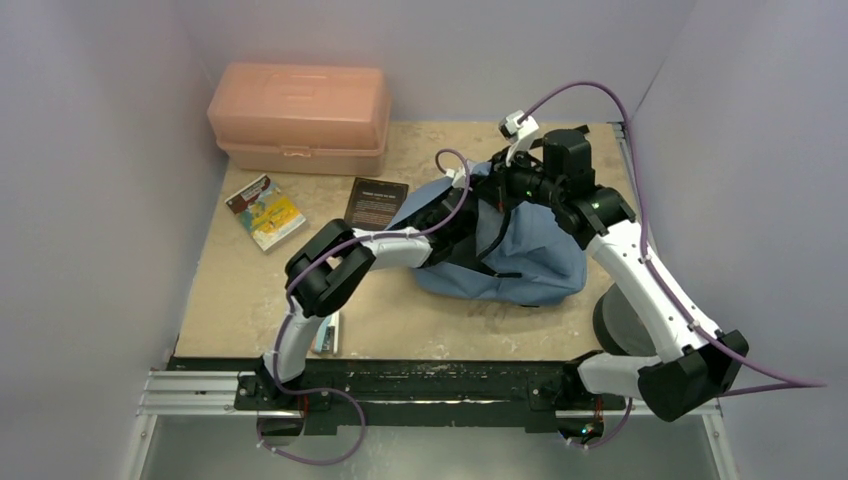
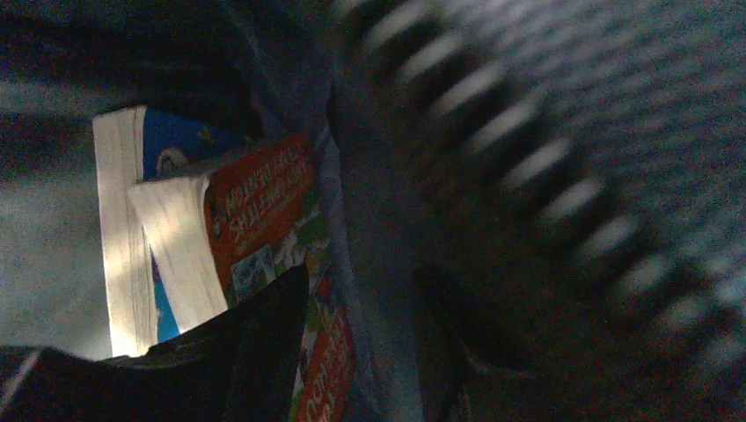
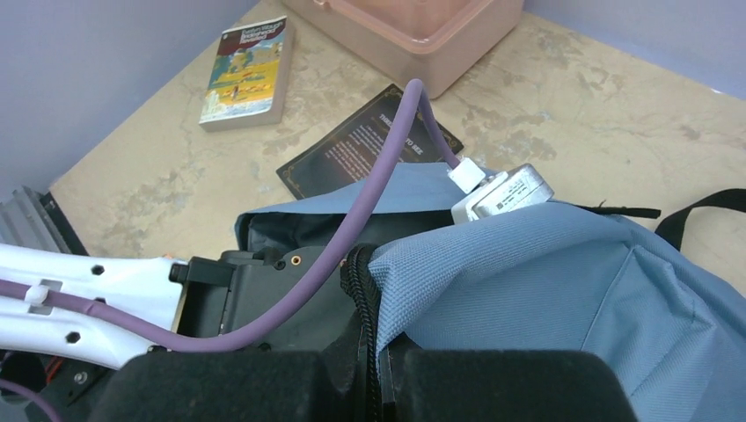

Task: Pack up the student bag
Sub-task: Place the book in the student bag.

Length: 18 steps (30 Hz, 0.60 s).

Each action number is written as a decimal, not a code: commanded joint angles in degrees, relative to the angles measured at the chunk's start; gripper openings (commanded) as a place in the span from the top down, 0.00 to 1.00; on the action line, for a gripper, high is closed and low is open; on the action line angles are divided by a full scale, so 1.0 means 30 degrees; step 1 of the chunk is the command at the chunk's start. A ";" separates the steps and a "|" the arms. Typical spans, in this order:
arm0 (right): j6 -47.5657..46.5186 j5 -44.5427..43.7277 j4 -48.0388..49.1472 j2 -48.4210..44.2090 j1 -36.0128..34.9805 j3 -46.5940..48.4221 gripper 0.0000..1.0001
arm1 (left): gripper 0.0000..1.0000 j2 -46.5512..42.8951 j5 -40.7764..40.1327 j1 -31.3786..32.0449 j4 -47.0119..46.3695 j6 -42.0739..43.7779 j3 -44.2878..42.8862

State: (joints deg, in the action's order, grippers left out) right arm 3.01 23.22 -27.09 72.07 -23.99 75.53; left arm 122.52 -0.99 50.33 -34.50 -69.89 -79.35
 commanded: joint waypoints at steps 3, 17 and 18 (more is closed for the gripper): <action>0.0388 -0.2255 0.1652 -0.0653 -0.0215 0.0281 1.00 | 0.46 -0.1372 0.1066 -0.0150 0.1479 -0.0662 0.1184; -0.0491 -1.1925 0.4592 -0.1368 0.1544 -0.3581 0.91 | 0.28 -1.2521 0.3695 -0.2540 0.9164 0.3281 0.8252; -0.0429 -1.1670 0.4605 -0.1205 0.1977 -0.3503 0.91 | 0.29 -1.3302 0.3960 -0.2801 0.9110 0.3344 0.8989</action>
State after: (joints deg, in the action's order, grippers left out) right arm 2.98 -7.44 -20.60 68.64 -21.91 64.05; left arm 90.35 6.61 42.70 -10.63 -64.05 -58.59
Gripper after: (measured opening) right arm 0.092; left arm 0.713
